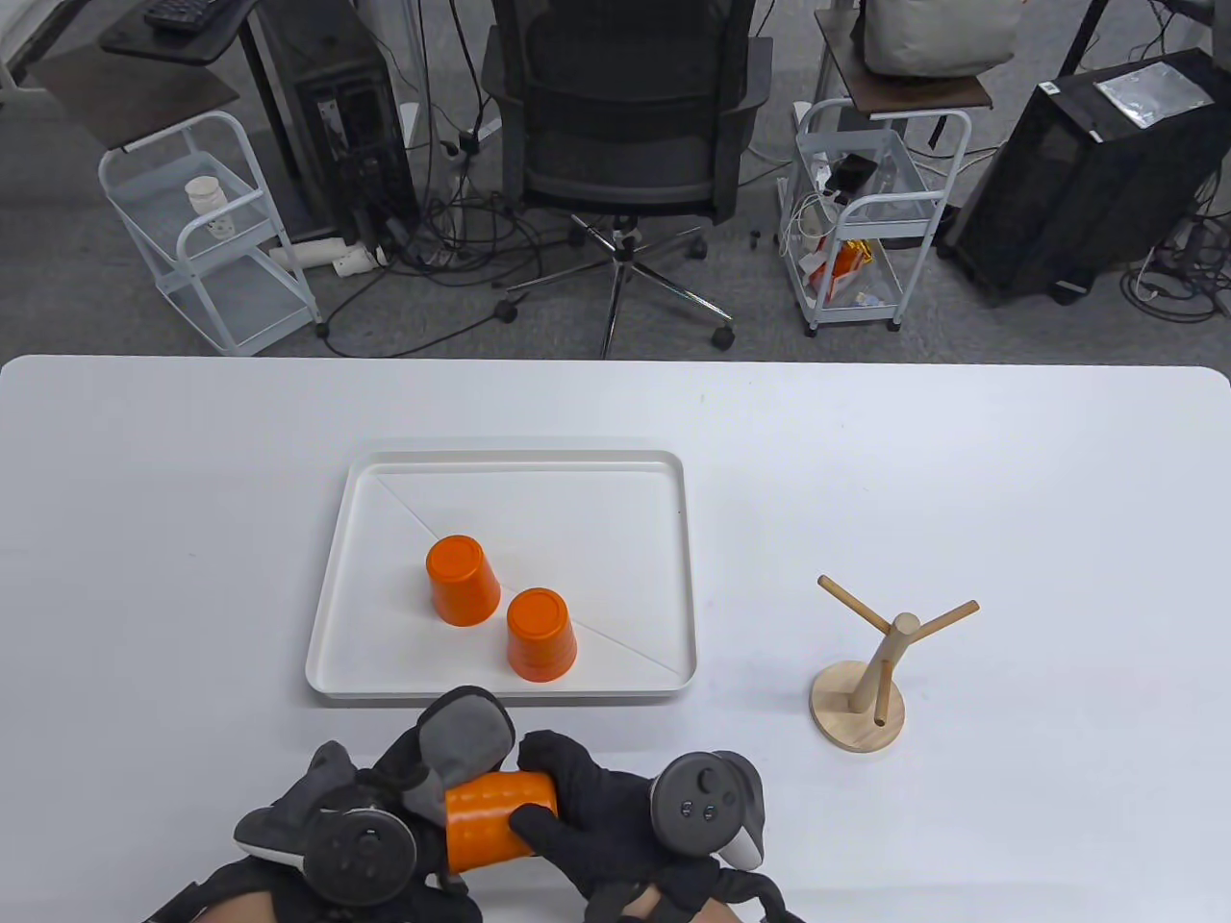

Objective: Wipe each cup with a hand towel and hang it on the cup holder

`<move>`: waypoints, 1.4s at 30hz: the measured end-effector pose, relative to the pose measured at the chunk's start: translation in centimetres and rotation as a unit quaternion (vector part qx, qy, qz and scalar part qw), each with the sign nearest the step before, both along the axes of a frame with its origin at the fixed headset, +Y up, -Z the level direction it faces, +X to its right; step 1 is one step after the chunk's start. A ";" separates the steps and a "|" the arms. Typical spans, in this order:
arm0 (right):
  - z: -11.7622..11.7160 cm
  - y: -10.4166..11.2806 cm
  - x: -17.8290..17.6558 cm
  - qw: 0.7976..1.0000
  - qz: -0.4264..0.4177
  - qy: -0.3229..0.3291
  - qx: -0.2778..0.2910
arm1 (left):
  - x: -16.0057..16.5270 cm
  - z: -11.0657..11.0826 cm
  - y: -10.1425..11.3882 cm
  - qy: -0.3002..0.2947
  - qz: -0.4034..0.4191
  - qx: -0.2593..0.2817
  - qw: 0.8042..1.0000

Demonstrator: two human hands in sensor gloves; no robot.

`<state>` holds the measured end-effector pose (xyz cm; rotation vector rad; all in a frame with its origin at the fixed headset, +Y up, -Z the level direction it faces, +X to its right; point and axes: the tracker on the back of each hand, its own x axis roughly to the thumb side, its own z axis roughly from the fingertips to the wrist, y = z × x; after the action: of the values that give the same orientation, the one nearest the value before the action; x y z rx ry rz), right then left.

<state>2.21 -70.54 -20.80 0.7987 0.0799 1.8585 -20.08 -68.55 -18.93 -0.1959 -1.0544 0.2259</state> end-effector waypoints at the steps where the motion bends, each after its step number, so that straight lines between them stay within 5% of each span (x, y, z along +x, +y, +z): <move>1: 0.0 0.0 0.0 1.000 -0.001 0.002 0.001 | -0.1 0.0 -0.1 0.000 0.003 -0.002 1.000; 17: -0.3 0.8 1.1 0.998 -0.020 -0.034 0.044 | -2.9 -0.4 0.1 0.014 0.178 -0.107 0.978; 27: -0.4 0.9 1.5 0.997 -0.017 -0.055 0.054 | -6.1 -0.7 1.4 0.076 0.316 -0.129 0.937; 34: -0.1 0.7 0.9 0.997 0.002 -0.039 0.063 | -4.6 -1.1 0.8 0.114 0.269 -0.135 0.947; 42: -0.1 0.5 0.8 0.997 0.007 -0.040 0.063 | -1.4 -2.2 -0.7 0.104 0.223 -0.229 0.942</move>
<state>3.00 -70.05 -20.87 0.8111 -0.0830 1.9218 -21.45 -69.28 -21.15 -0.3419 -0.8110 0.8883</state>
